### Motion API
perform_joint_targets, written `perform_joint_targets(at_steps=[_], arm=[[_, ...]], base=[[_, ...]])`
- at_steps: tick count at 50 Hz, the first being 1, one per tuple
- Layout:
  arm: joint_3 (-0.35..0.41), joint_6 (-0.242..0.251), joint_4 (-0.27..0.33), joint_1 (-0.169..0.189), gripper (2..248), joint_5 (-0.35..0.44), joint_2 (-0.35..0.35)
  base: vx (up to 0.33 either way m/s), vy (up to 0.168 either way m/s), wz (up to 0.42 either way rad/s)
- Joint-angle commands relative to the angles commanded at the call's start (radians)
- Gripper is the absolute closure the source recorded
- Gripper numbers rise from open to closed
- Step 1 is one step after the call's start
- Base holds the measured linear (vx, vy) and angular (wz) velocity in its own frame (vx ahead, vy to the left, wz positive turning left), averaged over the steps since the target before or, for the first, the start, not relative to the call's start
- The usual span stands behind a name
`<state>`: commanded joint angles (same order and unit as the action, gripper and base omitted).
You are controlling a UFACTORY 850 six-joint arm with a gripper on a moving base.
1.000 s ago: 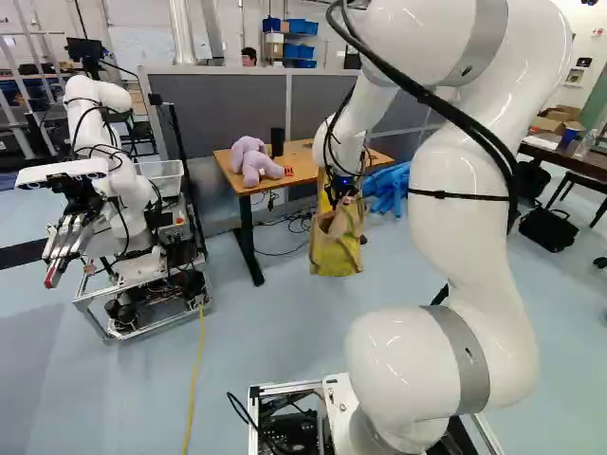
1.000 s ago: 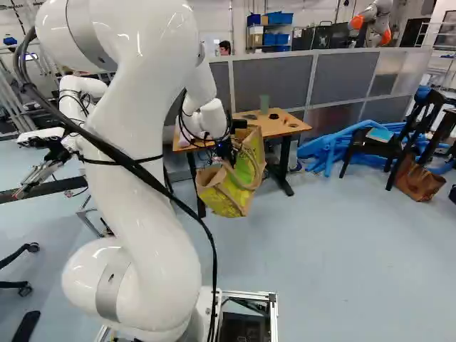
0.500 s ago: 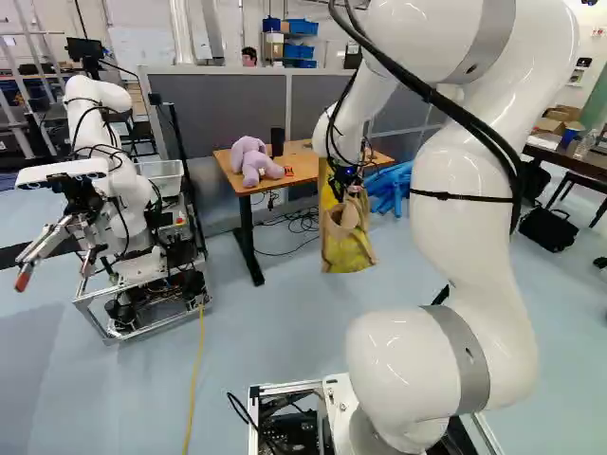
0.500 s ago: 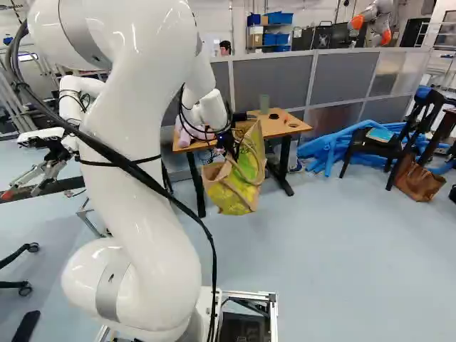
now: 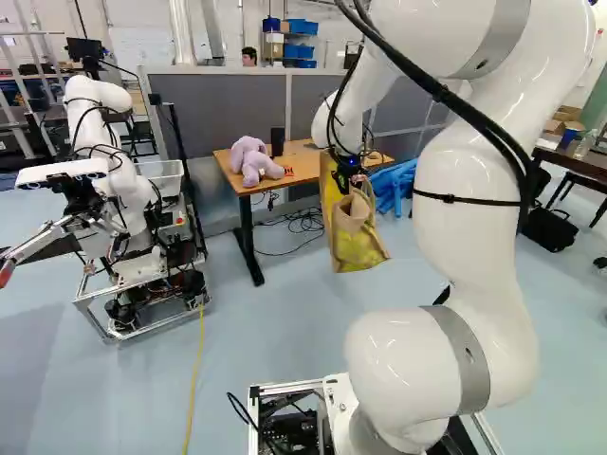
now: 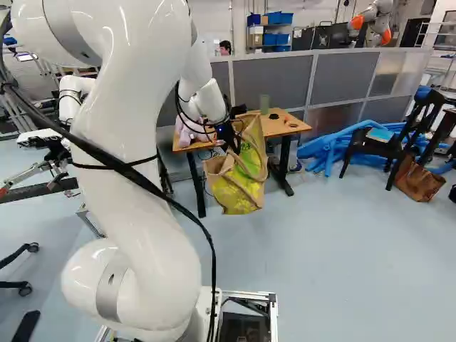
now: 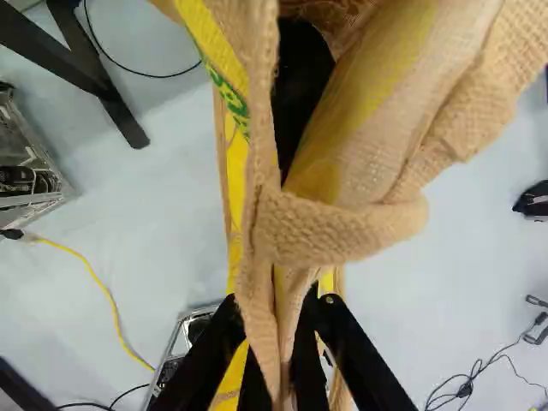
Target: Pick up the bag on the ground and place it on the table
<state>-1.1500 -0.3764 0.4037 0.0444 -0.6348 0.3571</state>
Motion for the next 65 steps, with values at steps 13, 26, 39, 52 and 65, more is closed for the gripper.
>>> perform_joint_targets(at_steps=[13, 26, 39, 52, 65], arm=[[-0.014, 0.0, 0.0, -0.023, 229, -0.073, -0.024], [-0.031, 0.0, 0.0, -0.039, 229, -0.135, -0.045], [-0.055, 0.0, 0.0, -0.04, 229, -0.194, -0.061], [-0.082, 0.0, 0.0, -0.04, 229, -0.252, -0.076], [-0.111, 0.0, 0.0, -0.04, 229, -0.311, -0.088]], base=[[0.0, 0.0, 0.0], [0.0, 0.0, 0.0], [0.0, 0.0, 0.0], [0.0, 0.0, 0.0], [0.0, 0.0, 0.0]])
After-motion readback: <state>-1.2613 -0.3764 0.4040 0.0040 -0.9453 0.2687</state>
